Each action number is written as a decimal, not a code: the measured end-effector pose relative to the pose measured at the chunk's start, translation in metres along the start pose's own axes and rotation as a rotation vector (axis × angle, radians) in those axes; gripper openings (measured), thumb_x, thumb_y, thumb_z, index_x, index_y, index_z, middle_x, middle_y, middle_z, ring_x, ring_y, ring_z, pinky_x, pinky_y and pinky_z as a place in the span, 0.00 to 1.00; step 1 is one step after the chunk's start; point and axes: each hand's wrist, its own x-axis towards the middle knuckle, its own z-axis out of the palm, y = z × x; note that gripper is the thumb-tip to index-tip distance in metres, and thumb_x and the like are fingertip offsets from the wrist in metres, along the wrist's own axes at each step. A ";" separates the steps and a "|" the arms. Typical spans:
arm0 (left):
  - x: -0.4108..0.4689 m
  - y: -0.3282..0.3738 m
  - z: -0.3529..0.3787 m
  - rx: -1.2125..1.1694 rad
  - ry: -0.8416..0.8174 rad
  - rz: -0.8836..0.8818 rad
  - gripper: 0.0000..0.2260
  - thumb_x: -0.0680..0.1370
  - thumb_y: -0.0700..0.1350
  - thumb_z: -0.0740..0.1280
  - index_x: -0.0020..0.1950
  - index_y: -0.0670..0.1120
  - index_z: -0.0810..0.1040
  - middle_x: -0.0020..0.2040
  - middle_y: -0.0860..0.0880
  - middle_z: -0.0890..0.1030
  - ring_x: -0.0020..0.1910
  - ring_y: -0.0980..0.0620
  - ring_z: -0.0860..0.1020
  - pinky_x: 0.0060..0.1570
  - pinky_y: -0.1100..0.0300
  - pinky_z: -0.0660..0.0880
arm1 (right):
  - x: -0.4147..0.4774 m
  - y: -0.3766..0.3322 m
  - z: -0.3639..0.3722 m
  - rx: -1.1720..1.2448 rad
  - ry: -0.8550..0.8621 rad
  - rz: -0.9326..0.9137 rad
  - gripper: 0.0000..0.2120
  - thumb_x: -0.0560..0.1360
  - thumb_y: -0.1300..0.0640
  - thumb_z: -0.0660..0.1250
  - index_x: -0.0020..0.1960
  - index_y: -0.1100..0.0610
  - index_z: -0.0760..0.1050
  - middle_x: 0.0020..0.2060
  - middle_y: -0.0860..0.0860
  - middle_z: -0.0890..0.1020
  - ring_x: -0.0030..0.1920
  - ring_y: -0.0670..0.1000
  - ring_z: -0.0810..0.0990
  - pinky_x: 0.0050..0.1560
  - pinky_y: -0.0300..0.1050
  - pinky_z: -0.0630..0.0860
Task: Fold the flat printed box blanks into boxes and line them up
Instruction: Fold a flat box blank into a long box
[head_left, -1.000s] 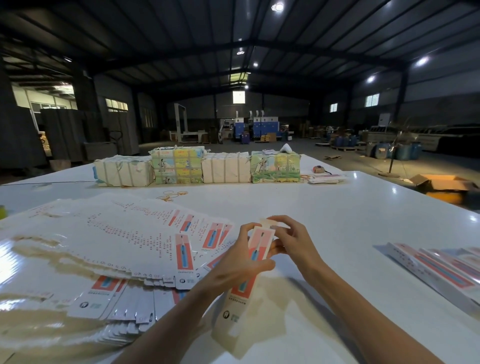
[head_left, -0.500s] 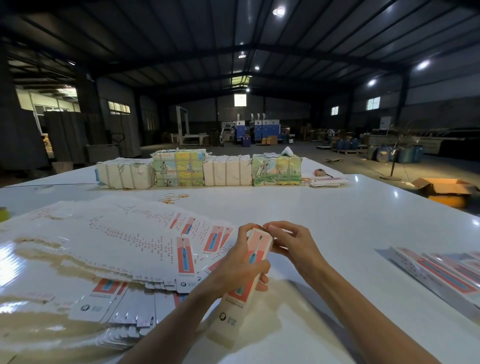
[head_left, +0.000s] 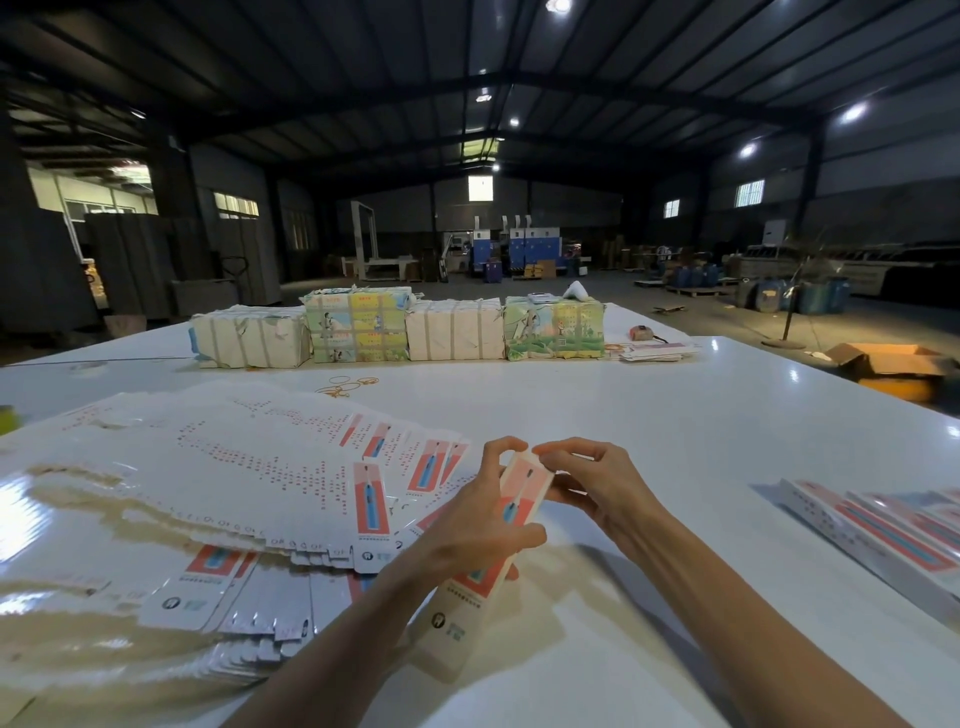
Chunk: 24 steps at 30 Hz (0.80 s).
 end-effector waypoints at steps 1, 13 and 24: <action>0.001 0.000 0.000 0.022 0.001 -0.007 0.37 0.67 0.59 0.75 0.62 0.79 0.51 0.51 0.65 0.72 0.42 0.51 0.84 0.33 0.66 0.81 | 0.000 0.000 -0.001 -0.010 -0.007 0.001 0.08 0.78 0.65 0.71 0.46 0.57 0.89 0.46 0.60 0.89 0.47 0.59 0.89 0.45 0.47 0.86; 0.005 -0.003 0.006 -0.097 0.164 -0.053 0.36 0.70 0.58 0.75 0.69 0.70 0.57 0.52 0.63 0.74 0.46 0.54 0.83 0.35 0.69 0.80 | -0.008 0.004 0.017 -0.049 -0.020 -0.125 0.08 0.81 0.58 0.72 0.58 0.56 0.87 0.50 0.52 0.90 0.52 0.54 0.89 0.55 0.49 0.86; 0.004 -0.002 0.006 -0.042 0.128 -0.083 0.35 0.73 0.55 0.78 0.67 0.68 0.56 0.51 0.64 0.72 0.44 0.52 0.83 0.36 0.65 0.82 | -0.007 0.006 0.016 0.011 0.003 -0.089 0.08 0.81 0.66 0.71 0.54 0.60 0.88 0.50 0.56 0.89 0.51 0.58 0.89 0.54 0.49 0.86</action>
